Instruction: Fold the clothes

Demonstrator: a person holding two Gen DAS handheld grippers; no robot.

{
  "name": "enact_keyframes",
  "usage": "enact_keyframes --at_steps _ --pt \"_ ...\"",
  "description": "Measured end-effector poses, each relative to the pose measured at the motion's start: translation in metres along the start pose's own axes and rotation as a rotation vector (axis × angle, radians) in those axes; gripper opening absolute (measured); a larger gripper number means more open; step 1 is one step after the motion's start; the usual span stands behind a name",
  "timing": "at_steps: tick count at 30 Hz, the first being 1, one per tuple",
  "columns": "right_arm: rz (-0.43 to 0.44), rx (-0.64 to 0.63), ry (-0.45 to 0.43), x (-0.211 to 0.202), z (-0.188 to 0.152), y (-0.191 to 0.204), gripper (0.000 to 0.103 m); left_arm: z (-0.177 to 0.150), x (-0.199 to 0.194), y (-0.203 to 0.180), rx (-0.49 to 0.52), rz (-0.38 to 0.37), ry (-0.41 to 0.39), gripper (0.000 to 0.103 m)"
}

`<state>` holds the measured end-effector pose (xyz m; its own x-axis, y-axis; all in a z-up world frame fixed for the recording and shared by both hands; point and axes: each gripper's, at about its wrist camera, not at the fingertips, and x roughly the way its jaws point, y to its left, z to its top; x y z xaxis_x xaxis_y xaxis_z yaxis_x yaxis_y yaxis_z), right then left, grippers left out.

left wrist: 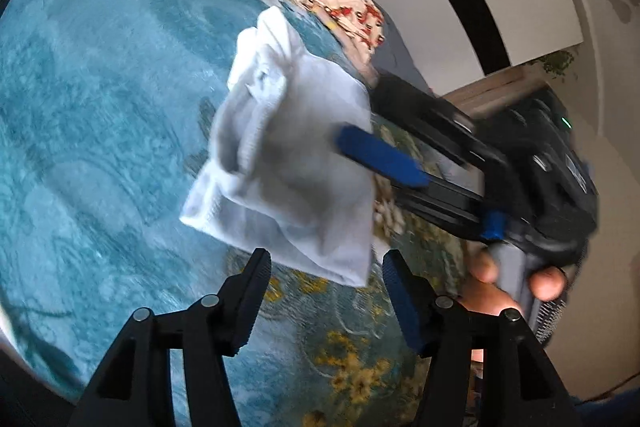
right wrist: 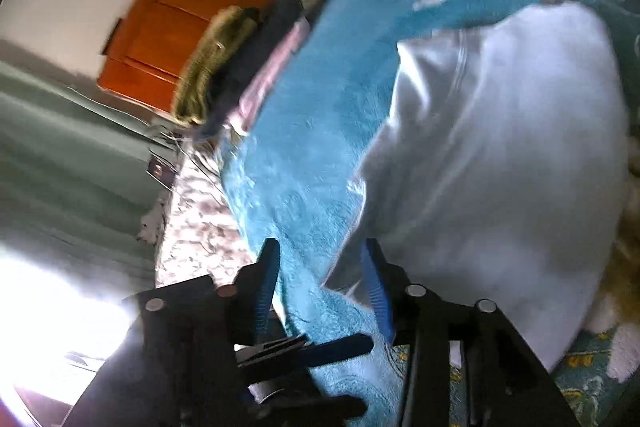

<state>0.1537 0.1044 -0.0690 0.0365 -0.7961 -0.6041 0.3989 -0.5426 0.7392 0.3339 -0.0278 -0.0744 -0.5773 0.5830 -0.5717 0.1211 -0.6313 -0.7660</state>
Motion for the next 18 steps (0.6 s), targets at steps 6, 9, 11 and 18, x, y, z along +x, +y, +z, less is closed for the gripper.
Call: enact_keyframes --at_steps 6,9,11,18 --pt "-0.1 0.108 -0.137 -0.068 -0.02 -0.045 0.044 0.019 -0.001 0.019 -0.076 0.036 -0.058 0.062" --pt "-0.131 0.172 -0.146 -0.093 -0.039 -0.073 0.044 0.026 0.0 0.021 -0.097 0.047 -0.082 0.058" --pt "-0.127 0.208 -0.148 -0.1 -0.047 -0.085 0.044 0.031 0.004 0.02 -0.104 0.058 -0.086 0.035" --pt "-0.128 0.232 -0.115 -0.094 -0.059 -0.099 0.051 0.035 0.008 0.017 -0.087 0.059 -0.072 0.007"
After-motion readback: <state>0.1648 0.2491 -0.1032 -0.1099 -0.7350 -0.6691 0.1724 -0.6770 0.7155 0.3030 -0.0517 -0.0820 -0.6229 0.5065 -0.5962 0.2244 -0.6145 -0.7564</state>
